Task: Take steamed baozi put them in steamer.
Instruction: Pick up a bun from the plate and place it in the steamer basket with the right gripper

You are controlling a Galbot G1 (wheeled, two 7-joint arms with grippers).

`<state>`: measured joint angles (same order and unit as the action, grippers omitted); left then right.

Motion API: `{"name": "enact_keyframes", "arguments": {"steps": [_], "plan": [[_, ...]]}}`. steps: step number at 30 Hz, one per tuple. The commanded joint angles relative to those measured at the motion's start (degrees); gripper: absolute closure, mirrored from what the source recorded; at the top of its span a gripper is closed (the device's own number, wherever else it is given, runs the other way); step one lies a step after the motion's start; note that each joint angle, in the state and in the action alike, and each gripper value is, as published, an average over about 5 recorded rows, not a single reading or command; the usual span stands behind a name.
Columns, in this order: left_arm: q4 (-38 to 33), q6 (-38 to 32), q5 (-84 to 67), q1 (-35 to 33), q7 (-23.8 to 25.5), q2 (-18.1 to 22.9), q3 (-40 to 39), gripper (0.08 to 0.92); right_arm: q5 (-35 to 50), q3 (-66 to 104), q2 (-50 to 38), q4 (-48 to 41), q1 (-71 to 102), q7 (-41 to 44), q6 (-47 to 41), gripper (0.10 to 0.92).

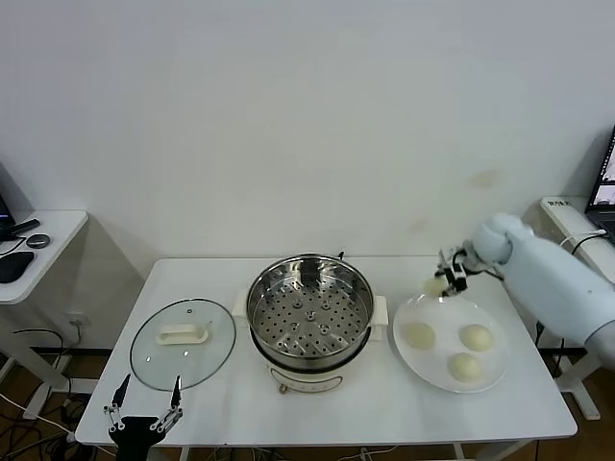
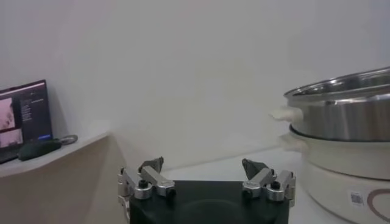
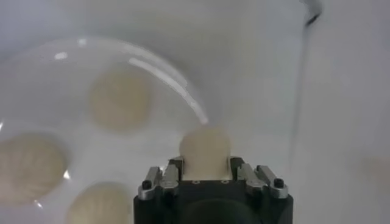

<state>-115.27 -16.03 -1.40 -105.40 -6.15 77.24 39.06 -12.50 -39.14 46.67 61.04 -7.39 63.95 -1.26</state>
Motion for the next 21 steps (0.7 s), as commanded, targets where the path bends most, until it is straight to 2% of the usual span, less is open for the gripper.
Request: {"name": "enact_keyframes", "arguments": {"steps": [1, 6, 9, 17, 21], "plan": [[0.0, 0.05, -0.35, 0.05, 0.05, -0.28, 0.05, 0.177, 14.94, -13.05, -1.7, 8.62, -19.75, 2.07, 4.01, 0.541], [0.12, 0.07, -0.4, 0.27, 0.21, -0.61, 0.06, 0.177, 24.24, -21.1, 3.85, 10.31, -28.02, 1.43, 9.12, 0.534], [0.14, 0.03, -0.4, 0.41, 0.27, -0.75, 0.02, 0.177, 25.51, -25.18, 8.94, 10.74, -29.65, 1.04, 12.39, 0.533], [-0.7, -0.03, -0.53, 0.16, 0.37, -0.22, 0.76, 0.177, 17.93, -30.75, 23.28, 7.57, -27.03, 0.22, 25.17, 0.525], [-1.34, 0.0, -0.56, -0.41, 0.38, 0.14, 1.65, 0.177, 12.52, -32.19, 26.94, 6.23, -23.52, -0.88, 30.67, 0.524]]}}
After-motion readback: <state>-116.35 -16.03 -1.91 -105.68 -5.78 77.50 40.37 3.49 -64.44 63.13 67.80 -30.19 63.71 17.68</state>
